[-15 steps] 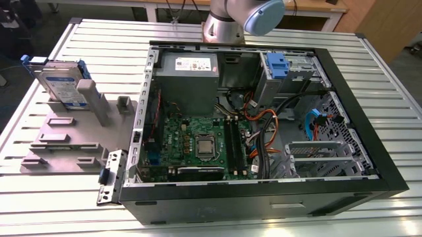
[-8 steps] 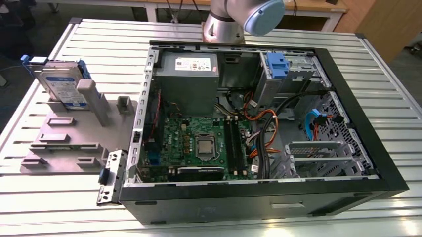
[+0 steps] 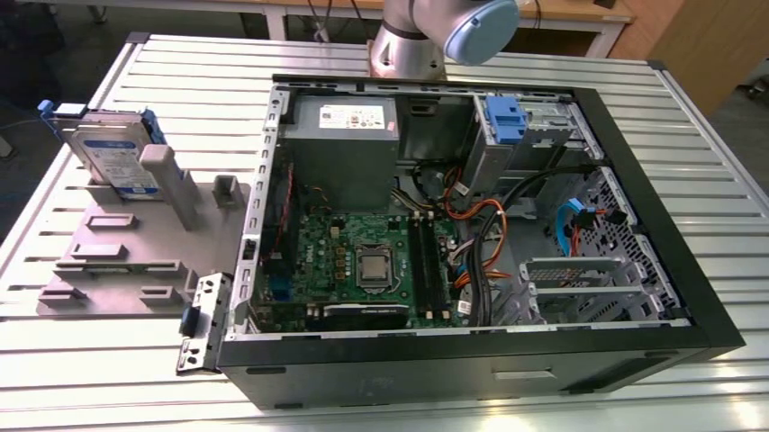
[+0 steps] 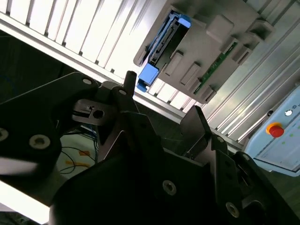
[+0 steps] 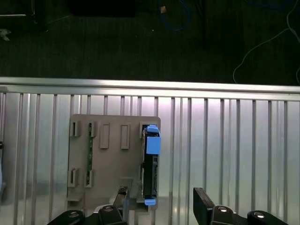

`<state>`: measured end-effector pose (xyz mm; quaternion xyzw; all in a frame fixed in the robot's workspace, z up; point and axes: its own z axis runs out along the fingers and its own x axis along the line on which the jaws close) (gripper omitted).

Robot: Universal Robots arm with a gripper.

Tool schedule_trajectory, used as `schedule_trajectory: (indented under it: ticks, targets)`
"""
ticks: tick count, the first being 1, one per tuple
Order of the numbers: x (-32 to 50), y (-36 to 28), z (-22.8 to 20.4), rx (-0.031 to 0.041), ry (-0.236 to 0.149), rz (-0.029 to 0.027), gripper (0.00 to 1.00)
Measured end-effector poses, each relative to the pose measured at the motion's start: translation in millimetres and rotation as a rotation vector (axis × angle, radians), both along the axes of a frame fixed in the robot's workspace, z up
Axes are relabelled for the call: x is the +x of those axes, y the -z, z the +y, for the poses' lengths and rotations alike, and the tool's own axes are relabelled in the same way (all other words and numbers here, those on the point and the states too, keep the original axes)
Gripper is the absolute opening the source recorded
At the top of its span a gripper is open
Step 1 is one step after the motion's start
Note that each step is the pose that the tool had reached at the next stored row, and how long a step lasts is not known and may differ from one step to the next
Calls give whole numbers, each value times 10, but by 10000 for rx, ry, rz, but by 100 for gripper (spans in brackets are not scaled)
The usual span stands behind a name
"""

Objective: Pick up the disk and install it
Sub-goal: 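Pick up the disk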

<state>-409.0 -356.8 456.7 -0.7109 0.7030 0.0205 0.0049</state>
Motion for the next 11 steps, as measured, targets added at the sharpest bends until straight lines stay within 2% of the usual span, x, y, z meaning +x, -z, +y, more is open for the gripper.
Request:
schedule_trajectory:
  ticks: [6,11]
  targets:
    - [0,-213,0,0,0,-1,65]
    - [0,-188,1,-1,0,2,65]
